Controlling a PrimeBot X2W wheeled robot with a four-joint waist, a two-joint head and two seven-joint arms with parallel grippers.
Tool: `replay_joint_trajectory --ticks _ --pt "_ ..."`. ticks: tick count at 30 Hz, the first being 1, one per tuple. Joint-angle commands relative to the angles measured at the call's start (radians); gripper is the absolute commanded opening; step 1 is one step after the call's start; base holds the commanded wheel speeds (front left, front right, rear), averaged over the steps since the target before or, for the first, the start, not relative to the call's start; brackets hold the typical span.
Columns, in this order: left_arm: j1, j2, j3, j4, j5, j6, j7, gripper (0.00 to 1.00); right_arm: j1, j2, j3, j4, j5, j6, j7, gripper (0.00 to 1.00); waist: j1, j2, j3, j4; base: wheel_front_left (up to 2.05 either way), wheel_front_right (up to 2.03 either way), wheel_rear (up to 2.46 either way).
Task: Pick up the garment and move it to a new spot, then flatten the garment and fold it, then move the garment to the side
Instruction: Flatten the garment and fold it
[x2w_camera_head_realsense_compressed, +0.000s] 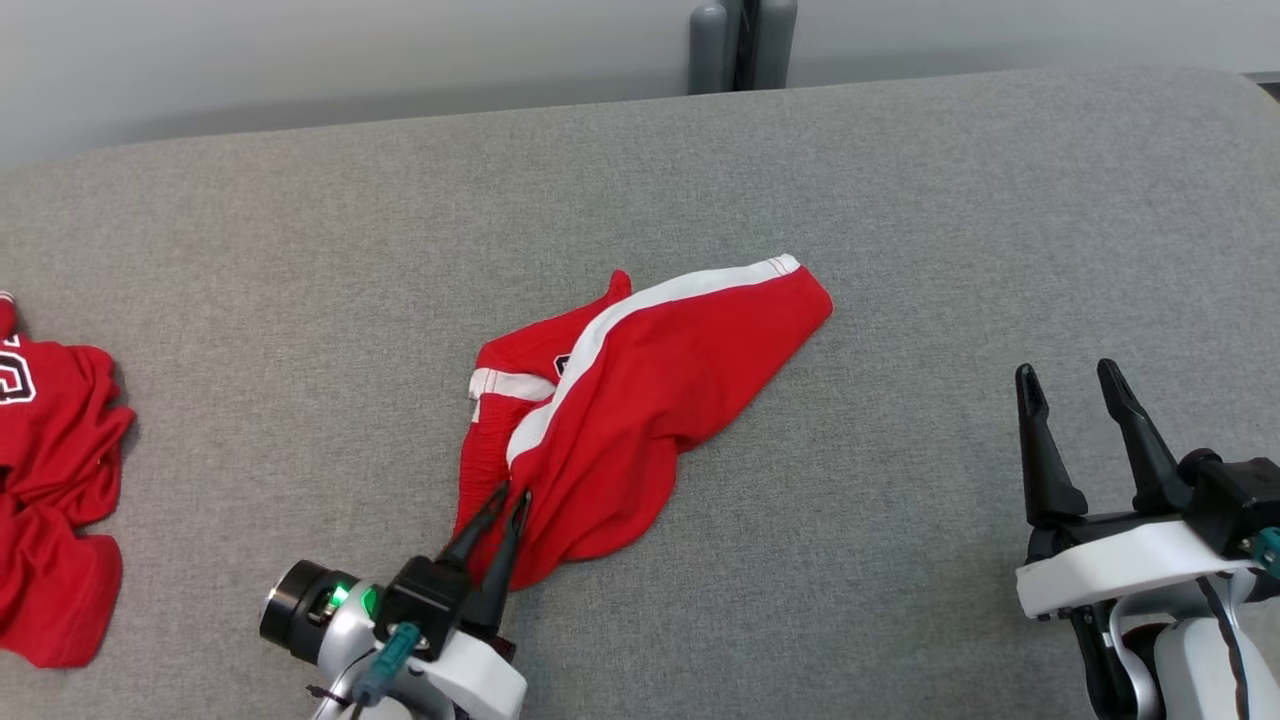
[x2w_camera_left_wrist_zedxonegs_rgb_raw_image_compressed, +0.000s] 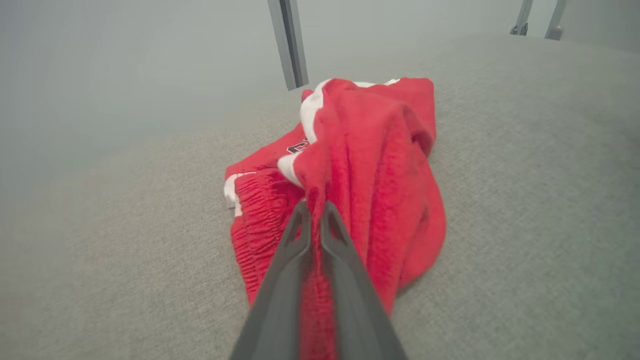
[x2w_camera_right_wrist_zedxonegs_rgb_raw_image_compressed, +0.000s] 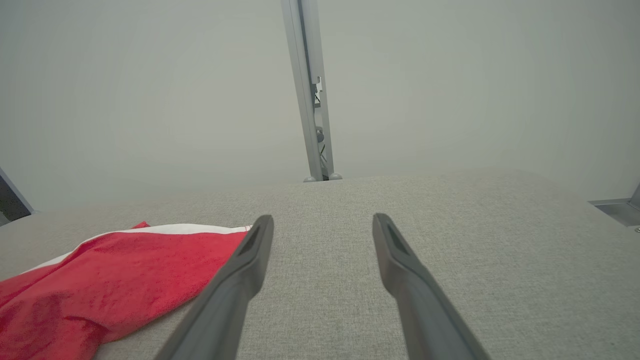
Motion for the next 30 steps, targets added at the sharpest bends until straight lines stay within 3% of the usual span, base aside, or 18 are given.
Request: replay_joint_trajectory --ticks 1,11,18,30 --pt "0.007 0.004 0.020 -0.013 -0.009 0.005 -0.001 1.00 -0.004 -0.006 -0.005 -0.001 -0.003 0.000 0.002 1.00 0.0000 0.0000 -0.004 0.003 0.00 0.00 0.00" --pt "0.071 -0.017 0.198 -0.162 -0.133 -0.003 -0.001 1.00 0.011 -0.005 -0.035 -0.021 -0.018 0.000 0.013 1.00 0.0000 0.0000 -0.048 0.017 0.00 0.00 0.00" --pt "0.081 0.023 0.284 -0.208 -0.210 -0.003 0.020 1.00 0.034 -0.005 -0.042 -0.035 -0.030 0.000 0.028 1.00 0.0000 0.0000 -0.083 0.023 0.00 0.00 0.00" --pt "0.117 0.056 0.313 -0.237 -0.249 0.014 0.064 1.00 0.063 -0.005 -0.038 -0.051 -0.026 0.000 0.046 1.00 0.0000 0.0000 -0.110 0.032 0.00 0.00 0.00"
